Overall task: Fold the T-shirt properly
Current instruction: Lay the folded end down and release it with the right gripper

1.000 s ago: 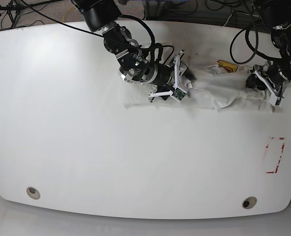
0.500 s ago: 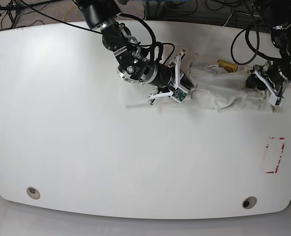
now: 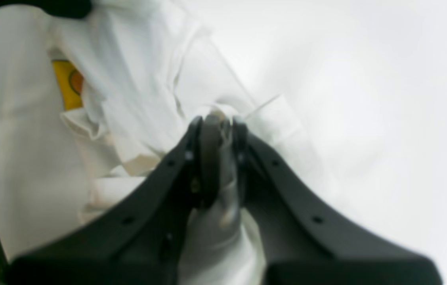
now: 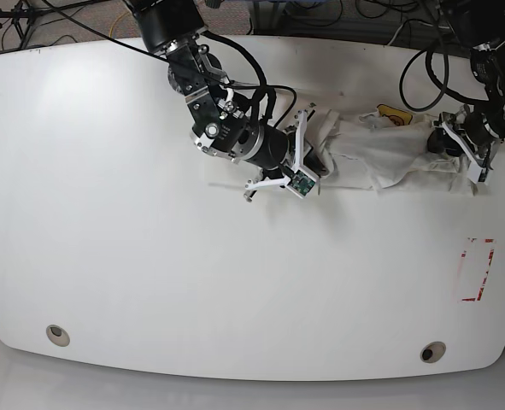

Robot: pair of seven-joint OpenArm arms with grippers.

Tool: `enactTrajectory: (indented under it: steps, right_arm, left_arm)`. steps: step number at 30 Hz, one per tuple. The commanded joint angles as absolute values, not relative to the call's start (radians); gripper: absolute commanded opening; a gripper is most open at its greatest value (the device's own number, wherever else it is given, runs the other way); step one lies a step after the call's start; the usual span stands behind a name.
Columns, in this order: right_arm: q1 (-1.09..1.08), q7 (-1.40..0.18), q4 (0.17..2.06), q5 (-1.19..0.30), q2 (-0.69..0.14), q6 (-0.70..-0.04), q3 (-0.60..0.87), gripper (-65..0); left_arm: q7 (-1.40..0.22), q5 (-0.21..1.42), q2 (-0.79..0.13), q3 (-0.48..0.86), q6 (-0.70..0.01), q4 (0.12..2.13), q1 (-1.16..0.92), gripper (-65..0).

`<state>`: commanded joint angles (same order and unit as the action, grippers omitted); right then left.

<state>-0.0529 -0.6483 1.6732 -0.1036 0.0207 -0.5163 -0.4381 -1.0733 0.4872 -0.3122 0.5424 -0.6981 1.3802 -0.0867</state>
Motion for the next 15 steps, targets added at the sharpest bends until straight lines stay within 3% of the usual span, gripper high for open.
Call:
enactTrajectory:
  steps: [3,11,15]
  right_arm:
    - [-0.053,-0.648,1.672,-0.102,0.024,-0.516,-0.438,-61.5]
    - [-0.027,-0.651,1.742,-0.099,0.047,-0.516,-0.437,-29.3]
    - [0.013,-0.651,1.845,-0.101,0.042,-0.516,-0.437,-18.9]
  left_arm:
    - [-1.073,0.487,-0.312,0.542,-0.698,1.38,-0.088,-39.0]
    - [-1.072,0.487,-0.312,0.542,-0.698,1.38,-0.088,-39.0]
    - [-1.072,0.487,-0.312,0.542,-0.698,1.38,-0.088,-39.0]
